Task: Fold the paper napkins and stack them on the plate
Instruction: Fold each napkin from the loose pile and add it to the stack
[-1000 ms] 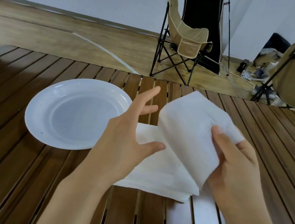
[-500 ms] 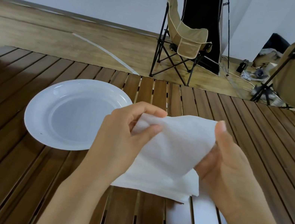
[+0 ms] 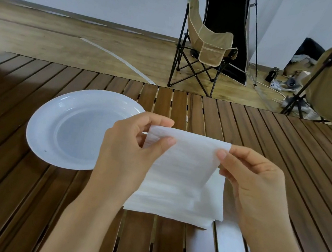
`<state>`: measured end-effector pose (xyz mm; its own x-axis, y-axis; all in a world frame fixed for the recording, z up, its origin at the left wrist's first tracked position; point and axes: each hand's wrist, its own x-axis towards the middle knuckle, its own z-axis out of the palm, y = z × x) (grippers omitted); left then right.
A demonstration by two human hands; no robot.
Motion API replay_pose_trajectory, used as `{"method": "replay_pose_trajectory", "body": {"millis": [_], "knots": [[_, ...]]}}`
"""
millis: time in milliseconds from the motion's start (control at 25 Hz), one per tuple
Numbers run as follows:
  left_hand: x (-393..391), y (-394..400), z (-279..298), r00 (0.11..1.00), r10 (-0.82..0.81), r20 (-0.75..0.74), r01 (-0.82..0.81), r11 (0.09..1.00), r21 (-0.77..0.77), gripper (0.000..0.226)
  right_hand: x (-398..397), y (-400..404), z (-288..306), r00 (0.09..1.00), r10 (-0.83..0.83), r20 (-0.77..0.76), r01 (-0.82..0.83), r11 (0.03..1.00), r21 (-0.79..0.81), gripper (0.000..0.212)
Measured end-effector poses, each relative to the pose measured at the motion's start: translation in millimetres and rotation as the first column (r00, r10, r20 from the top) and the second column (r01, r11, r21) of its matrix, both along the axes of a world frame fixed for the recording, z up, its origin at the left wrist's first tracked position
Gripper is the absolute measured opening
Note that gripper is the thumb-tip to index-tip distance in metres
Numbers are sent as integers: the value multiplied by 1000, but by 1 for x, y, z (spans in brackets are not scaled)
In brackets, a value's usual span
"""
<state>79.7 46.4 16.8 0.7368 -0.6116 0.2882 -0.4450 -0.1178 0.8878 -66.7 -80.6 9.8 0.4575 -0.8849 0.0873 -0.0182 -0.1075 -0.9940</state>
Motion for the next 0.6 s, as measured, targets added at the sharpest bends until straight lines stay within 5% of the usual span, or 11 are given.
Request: {"method": "replay_pose_trajectory", "body": {"millis": [240,600], "knots": [[3,2,-1,1000,20,24,-20,1000,-5,23,1,1,1,991,-116,66,125,979,-161,14],[4,1,-1,994,74,81,-70,996,-51,13,3,4,5,994,-52,94,72,971,-226,8]]}}
